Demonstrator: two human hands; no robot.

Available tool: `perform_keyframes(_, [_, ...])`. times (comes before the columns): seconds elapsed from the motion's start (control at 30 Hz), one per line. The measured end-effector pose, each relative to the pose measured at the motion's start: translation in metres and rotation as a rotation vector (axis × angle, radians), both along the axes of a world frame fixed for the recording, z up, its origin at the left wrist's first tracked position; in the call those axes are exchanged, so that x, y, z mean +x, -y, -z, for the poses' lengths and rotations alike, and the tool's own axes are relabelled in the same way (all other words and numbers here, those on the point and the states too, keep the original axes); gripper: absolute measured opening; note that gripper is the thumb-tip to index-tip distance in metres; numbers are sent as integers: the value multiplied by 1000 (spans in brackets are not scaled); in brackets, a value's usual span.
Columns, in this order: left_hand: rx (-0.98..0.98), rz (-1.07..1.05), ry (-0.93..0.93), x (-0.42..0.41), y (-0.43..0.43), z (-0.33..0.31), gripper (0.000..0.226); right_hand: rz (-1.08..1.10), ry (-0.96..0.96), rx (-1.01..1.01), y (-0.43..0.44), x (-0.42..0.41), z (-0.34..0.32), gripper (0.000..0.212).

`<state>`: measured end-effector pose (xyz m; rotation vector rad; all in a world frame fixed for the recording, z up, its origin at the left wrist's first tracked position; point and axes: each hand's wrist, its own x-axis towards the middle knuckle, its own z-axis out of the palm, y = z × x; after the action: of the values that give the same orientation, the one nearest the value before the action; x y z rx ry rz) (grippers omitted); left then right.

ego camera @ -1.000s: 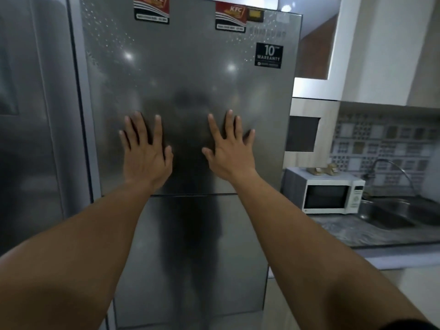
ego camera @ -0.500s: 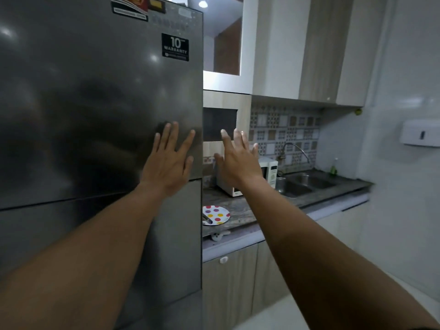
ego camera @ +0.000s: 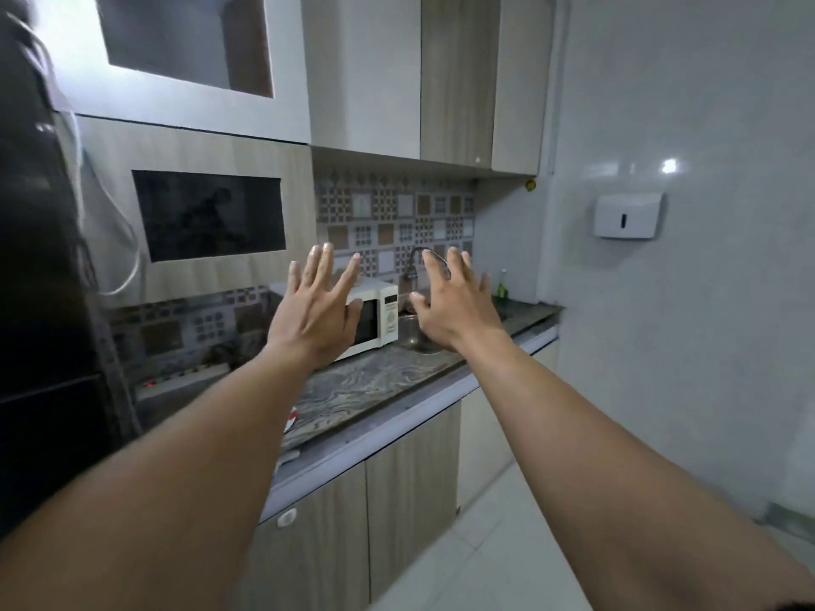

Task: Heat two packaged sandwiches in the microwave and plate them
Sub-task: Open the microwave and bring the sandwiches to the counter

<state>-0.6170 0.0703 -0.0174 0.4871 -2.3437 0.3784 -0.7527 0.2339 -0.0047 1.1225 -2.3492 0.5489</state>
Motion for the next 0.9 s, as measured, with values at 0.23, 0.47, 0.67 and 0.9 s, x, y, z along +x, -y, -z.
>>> perform_keyframes(0.23, [78, -9, 28, -141, 13, 7, 63, 14, 6, 19, 6, -143, -2, 67])
perform_keyframes(0.47, [94, -80, 65, -246, 83, 26, 62, -69, 62, 50, 73, -254, 16, 68])
perform_keyframes(0.67, [117, -117, 66, -338, 152, 47, 63, -122, 75, 45, 147, -353, 36, 67])
perform_keyframes(0.9, [173, -160, 47, -446, 255, 46, 61, -187, 90, 68, 258, -471, 37, 66])
